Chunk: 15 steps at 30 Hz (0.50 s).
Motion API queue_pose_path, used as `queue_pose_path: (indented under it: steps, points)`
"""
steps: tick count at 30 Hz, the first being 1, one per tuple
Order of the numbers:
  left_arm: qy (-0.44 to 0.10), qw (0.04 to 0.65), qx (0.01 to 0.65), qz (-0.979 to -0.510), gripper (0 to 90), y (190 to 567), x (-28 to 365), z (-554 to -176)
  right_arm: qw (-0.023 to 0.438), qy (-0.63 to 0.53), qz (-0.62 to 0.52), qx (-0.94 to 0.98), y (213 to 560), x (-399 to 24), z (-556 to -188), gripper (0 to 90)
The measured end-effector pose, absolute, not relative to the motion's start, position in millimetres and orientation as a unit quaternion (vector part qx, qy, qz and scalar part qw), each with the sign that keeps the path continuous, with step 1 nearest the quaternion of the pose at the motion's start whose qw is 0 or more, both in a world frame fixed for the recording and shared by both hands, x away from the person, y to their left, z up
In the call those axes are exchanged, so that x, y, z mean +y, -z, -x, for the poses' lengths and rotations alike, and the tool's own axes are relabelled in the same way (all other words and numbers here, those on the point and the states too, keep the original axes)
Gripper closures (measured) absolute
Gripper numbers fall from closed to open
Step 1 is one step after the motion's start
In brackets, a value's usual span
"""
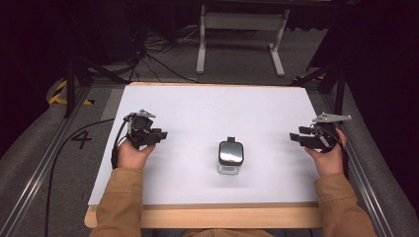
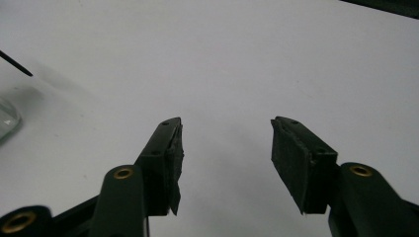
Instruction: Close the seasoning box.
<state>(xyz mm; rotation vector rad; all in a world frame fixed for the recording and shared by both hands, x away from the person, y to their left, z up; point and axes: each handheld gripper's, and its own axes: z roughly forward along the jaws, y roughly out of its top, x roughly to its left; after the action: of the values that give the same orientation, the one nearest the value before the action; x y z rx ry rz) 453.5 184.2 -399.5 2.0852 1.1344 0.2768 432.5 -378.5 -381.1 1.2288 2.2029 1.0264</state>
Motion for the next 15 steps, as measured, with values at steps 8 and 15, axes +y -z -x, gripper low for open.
queue_pose_path:
  steps: [8,15]
  points:
    - [-0.080,0.359,0.443,-0.818,53.9,422.7,183.8,-461.5,0.206,-0.347,-0.446,0.799,408.1,-385.3,-442.5,46.0]
    - [-0.078,0.365,0.431,-0.822,50.5,421.8,176.1,-460.7,0.200,-0.346,-0.453,0.797,414.2,-385.3,-444.6,39.7]
